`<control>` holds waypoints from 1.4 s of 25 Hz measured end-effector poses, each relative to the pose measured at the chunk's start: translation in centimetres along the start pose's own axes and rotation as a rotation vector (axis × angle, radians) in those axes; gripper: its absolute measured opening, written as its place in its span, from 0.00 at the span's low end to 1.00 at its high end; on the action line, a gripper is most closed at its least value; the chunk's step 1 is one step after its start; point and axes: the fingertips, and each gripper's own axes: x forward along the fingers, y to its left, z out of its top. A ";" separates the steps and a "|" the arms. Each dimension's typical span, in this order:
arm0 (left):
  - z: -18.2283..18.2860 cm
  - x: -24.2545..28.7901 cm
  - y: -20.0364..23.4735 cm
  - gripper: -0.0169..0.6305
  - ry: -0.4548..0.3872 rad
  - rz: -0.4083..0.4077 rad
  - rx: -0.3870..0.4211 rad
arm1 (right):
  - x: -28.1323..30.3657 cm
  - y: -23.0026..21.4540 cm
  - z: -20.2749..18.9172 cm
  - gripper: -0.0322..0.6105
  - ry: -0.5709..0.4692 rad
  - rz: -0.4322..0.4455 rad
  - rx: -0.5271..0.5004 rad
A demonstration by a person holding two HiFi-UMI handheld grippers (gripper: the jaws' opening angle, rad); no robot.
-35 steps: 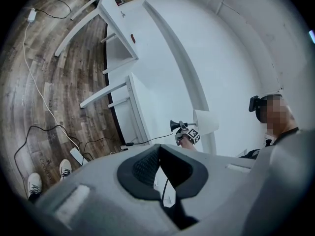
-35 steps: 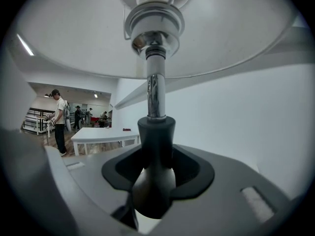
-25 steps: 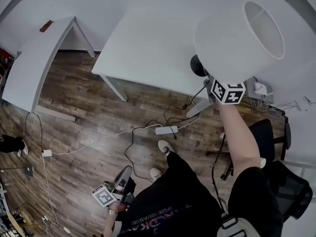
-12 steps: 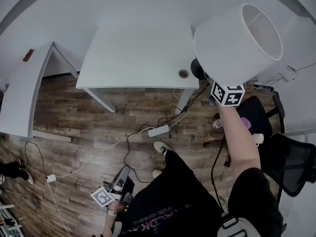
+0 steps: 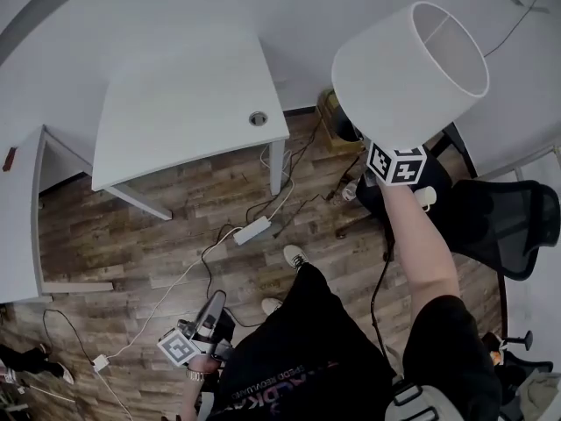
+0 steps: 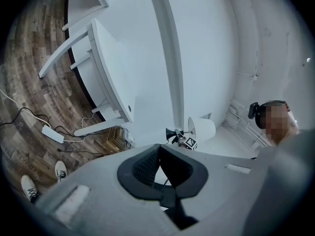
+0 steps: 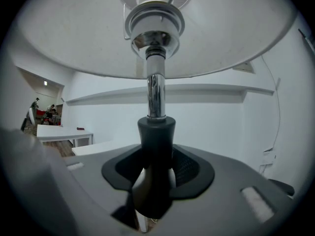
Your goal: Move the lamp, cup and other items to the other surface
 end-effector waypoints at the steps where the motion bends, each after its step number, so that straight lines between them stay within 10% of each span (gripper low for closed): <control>1: -0.5 0.7 -0.2 0.02 0.021 -0.008 0.001 | -1.0 -1.3 -0.1 0.30 0.002 -0.021 0.003; 14: -6.0 11.2 -1.9 0.02 0.192 -0.040 0.024 | -8.2 -17.9 -2.6 0.30 0.003 -0.216 0.070; 35: -19.1 27.7 -0.3 0.02 0.504 0.221 0.049 | -12.8 -45.8 -17.1 0.30 0.019 -0.420 0.217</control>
